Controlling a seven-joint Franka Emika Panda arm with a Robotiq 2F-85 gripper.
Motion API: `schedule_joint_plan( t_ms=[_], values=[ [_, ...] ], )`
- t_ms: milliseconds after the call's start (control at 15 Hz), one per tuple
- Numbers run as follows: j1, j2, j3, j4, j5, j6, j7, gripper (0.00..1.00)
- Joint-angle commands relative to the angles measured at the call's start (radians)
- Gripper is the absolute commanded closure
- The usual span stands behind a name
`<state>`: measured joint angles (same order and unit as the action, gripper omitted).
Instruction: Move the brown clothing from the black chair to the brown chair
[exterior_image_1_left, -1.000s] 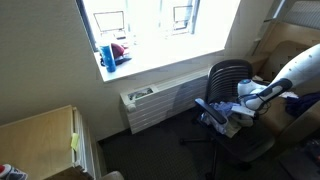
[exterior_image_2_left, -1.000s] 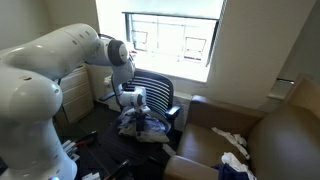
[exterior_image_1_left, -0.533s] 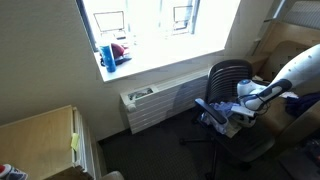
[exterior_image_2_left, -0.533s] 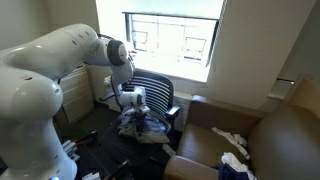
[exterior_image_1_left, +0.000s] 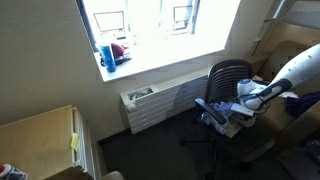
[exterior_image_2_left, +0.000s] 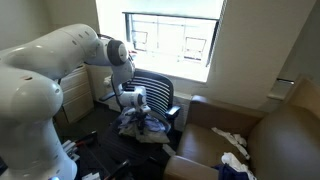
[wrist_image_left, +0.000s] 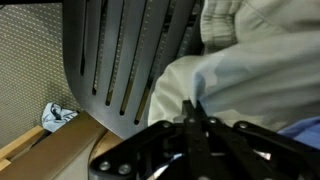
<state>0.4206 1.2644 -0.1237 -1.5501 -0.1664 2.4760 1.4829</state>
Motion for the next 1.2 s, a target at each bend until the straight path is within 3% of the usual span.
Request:
schedule_joint_plan(
  t_ms=[0, 267, 733, 933, 1133],
  values=[
    [0.082, -0.140, -0.114, -0.092, -0.035, 0.074, 0.082, 1.00],
    [0.221, -0.274, -0.291, -0.193, -0.144, 0.183, 0.205, 1.00],
    [0.542, -0.504, -0.676, -0.361, -0.371, 0.200, 0.591, 1.00],
    [0.705, -0.573, -0.876, -0.428, -0.481, 0.182, 0.770, 1.00],
    [0.871, -0.599, -1.112, -0.474, -0.667, 0.183, 0.931, 1.00]
  ],
)
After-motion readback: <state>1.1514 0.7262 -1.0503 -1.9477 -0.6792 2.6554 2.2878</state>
